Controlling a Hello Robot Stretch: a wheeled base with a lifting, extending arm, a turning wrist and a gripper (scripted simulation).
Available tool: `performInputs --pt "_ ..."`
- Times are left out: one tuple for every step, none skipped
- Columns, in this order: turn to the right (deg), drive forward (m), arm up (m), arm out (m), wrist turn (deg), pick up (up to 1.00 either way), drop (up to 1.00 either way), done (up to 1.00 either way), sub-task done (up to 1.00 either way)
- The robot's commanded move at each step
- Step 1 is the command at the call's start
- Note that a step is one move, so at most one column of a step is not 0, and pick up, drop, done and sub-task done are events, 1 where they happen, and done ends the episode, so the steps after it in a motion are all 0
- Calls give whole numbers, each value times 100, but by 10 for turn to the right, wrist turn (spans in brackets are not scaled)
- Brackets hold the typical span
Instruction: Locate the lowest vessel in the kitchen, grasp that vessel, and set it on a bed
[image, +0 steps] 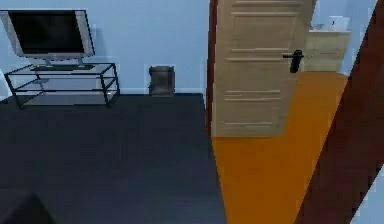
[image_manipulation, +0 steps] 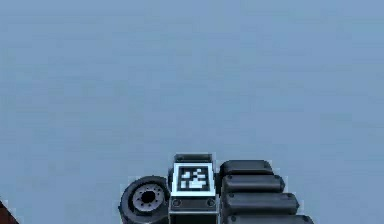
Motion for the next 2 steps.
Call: performInputs --pt "-120 0 0 0 0 0 0 0 0" --pt "0 25 0 0 0 0 0 0 0"
